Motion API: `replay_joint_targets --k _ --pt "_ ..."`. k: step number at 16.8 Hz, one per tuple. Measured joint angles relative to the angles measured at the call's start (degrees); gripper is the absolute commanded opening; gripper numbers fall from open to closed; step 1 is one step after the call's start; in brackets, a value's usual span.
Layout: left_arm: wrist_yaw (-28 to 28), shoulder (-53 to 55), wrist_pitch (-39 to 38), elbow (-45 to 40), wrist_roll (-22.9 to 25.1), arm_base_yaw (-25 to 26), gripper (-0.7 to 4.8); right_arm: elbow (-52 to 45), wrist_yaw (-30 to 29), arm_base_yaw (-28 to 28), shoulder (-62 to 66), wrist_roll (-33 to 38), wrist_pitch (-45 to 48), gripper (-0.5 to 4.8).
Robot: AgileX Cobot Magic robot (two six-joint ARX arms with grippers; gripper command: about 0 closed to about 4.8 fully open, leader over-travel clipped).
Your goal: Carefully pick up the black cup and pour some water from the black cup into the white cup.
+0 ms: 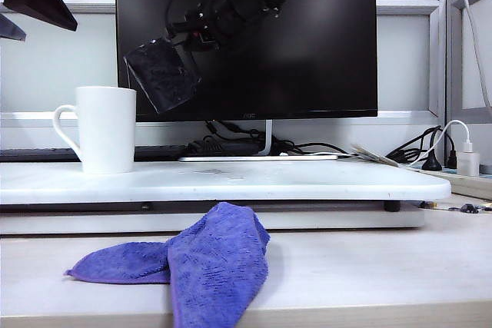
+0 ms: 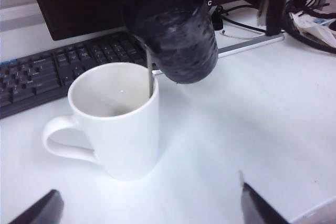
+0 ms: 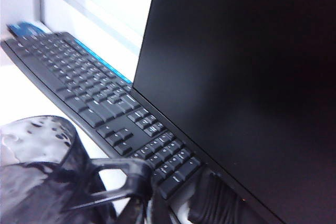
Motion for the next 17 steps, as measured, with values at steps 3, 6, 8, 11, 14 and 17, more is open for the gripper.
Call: replay_joint_targets --k 3,6,8,11,14,17 --pt "0.0 0.0 -0.1 0.0 0.0 0.0 4.79 2.3 1.1 0.5 0.3 -3.3 -4.0 -0.07" --pt "0.0 0.0 -0.3 0.0 0.0 0.0 4.79 3.7 1.9 0.4 0.2 -4.8 -4.0 -0.07" --pt "0.0 0.0 -0.6 0.0 0.0 0.0 4.79 3.7 2.4 0.4 0.2 -6.4 -4.9 -0.07" --pt "0.0 0.0 -1.2 0.0 0.0 0.0 4.79 3.7 3.2 0.7 0.2 -8.6 -5.4 -0.07" --pt "0.0 0.0 -1.5 0.0 0.0 0.0 4.79 3.7 4.6 2.3 0.2 -12.1 -5.3 -0.07" --pt "0.0 0.0 -1.6 0.0 0.0 0.0 4.79 3.7 5.2 2.9 0.2 -13.7 -4.8 -0.07"
